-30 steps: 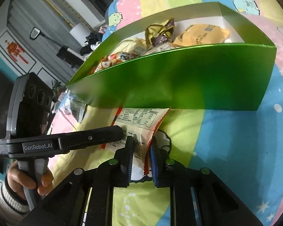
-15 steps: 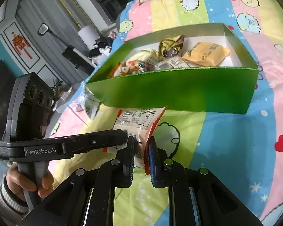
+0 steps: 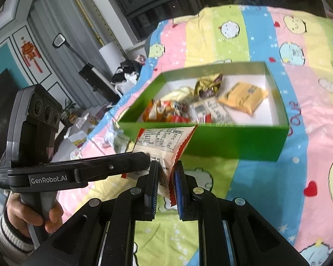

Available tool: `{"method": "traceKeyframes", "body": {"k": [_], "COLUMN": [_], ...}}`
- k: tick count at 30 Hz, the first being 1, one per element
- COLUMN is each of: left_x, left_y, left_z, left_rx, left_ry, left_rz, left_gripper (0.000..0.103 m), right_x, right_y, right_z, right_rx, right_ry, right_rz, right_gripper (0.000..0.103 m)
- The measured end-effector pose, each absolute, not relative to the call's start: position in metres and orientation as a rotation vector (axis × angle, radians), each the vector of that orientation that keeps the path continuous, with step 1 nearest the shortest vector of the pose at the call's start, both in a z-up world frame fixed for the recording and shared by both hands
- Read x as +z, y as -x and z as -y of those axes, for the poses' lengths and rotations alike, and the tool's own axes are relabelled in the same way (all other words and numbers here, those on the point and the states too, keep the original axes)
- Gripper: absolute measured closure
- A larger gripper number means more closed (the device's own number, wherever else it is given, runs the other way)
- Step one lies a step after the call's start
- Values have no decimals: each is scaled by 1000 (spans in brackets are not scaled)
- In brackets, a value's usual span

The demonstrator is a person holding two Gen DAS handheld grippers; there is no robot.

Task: Organize snacks
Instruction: 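Carry the white-red packet with the left gripper into the green box and release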

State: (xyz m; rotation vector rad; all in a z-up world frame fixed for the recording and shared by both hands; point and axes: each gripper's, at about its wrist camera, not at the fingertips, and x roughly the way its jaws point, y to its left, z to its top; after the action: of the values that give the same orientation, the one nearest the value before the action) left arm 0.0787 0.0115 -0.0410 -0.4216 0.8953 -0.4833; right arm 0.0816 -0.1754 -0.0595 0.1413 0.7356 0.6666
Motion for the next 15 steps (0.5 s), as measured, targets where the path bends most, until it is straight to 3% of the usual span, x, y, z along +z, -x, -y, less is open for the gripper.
{"method": "traceKeyframes", "body": {"k": [15], "left_x": [-10], "left_y": [-120], "left_z": [-5], "left_rx": [-493], "left_ry": [363], "left_rz": [-833], "left_gripper": [78], "right_x": [-28], "right_y": [-114], "right_z": [177], "right_rx": [639], "right_ry": [-140], "right_rz": [-648], "right_gripper": [87]}}
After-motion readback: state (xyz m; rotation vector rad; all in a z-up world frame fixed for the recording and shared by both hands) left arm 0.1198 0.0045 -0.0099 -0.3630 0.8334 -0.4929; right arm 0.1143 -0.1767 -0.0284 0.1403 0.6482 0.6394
